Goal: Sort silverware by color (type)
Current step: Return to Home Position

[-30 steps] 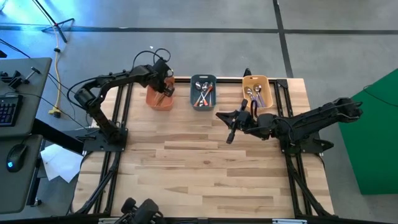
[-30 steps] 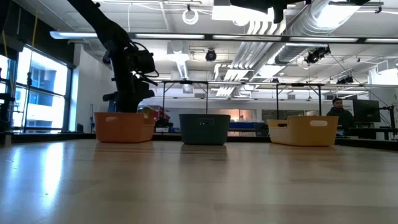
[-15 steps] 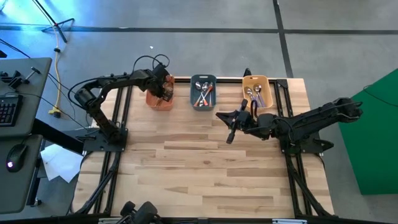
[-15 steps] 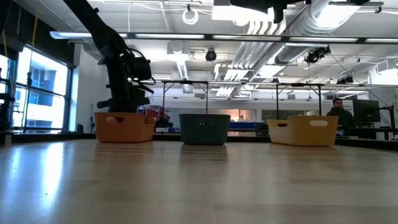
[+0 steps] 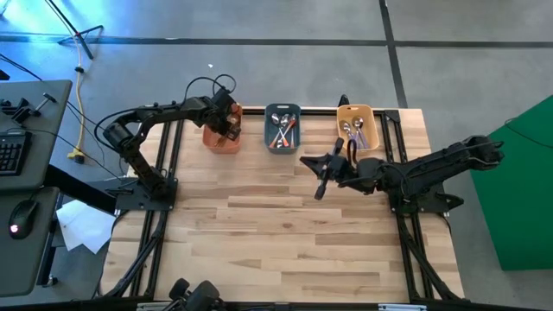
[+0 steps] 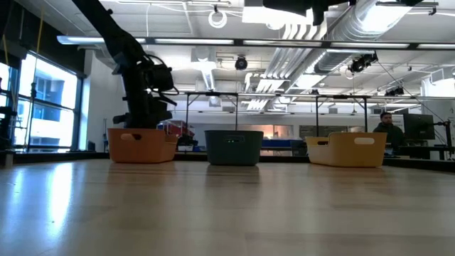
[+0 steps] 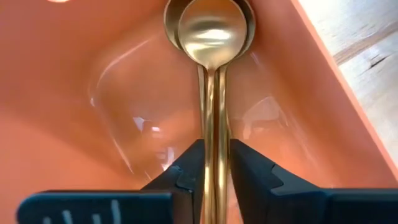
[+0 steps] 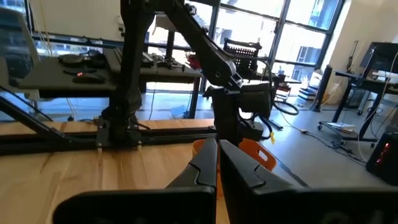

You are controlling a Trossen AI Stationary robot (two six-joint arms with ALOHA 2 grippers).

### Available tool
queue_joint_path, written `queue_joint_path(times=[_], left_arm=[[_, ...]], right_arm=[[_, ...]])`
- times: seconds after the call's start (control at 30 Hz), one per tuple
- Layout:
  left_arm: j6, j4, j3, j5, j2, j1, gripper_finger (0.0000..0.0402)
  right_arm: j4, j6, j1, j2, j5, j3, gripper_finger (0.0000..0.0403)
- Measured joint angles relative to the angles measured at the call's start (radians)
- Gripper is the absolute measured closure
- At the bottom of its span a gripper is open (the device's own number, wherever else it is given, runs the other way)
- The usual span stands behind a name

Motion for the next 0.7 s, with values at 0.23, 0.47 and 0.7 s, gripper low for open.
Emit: queue_joint_path(times=[0.23, 0.47, 0.7], left_arm=[[0.061, -0.005, 0.000, -0.035, -0.032, -0.025, 0.0318], [0.094, 0.000, 0.000, -0.189, -0.164, -0.143, 0.0350], [0.122, 0.087, -0.007, -0.203, -0.290, -0.295, 0.0376]], right_arm=[[-0.053, -0.046, 0.000, 0.000, -0.026, 0.000, 0.0402], [-0.251, -0.096, -0.041, -0.018, -0.192, 0.000, 0.0403], [-0.499, -0.108, -0.149, -0.116, -0.317, 0.000, 0.0403]])
